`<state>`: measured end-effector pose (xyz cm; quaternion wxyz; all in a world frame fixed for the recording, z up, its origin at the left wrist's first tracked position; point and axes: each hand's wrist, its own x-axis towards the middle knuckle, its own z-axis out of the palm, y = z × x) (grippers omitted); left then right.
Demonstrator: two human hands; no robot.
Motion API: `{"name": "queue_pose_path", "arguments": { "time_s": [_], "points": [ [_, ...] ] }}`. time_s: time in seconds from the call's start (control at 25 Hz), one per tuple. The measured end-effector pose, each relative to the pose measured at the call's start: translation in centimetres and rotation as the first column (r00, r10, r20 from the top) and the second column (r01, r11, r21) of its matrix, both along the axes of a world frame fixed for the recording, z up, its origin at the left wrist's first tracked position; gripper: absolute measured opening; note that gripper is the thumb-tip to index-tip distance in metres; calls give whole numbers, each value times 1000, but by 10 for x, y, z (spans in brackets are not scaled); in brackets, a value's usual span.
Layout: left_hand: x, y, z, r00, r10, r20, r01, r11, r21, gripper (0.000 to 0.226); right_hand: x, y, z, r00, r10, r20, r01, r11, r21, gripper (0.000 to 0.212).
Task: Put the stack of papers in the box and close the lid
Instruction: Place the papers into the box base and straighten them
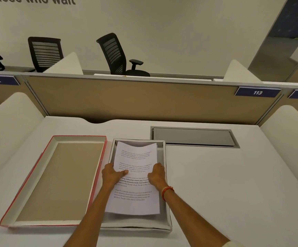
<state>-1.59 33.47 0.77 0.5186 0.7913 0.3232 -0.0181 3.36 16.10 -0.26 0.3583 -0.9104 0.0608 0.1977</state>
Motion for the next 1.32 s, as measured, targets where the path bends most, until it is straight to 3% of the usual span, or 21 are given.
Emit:
{"name": "queue_pose_path", "arguments": {
  "time_s": [0.6,0.88,1.08,1.2,1.32],
  "points": [
    [-2,2,-16,998,-60,-28,61,998,28,52,-8,-8,1,999,-45,17,45,999,11,10],
    [-5,-4,-11,999,-51,-17,53,980,191,54,-11,-14,3,994,-105,29,105,994,22,19],
    [-8,-2,-10,997,-77,-18,79,975,207,55,-16,-17,5,993,-119,10,118,992,45,21],
    [-7,-1,-8,996,-88,-20,90,980,179,57,-18,-18,9,989,-144,-27,146,986,79,6],
    [-4,2,-6,998,-68,-1,68,989,134,50,-16,-23,11,980,-192,-54,197,974,113,41]
  ]
}}
